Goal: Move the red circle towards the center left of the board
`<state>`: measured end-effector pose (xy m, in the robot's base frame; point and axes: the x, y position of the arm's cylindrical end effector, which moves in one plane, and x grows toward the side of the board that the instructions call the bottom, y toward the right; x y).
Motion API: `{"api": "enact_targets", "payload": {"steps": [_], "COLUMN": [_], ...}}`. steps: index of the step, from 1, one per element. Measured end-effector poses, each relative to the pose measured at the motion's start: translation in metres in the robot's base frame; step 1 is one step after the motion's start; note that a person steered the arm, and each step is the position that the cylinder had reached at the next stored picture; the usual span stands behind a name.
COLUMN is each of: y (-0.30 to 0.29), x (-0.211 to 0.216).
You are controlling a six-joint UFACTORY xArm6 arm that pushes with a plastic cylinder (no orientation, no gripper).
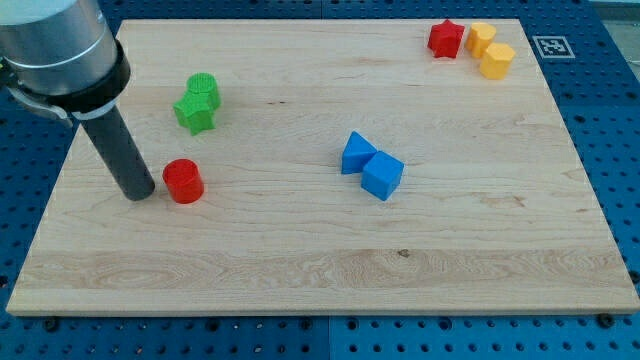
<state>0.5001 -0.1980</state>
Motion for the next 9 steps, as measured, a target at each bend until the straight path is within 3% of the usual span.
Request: {"api": "enact_targets", "payload": {"steps": [2,5,9], "y": [0.055,0.088,0.081], "x": [0.001,0.008,0.004]}}
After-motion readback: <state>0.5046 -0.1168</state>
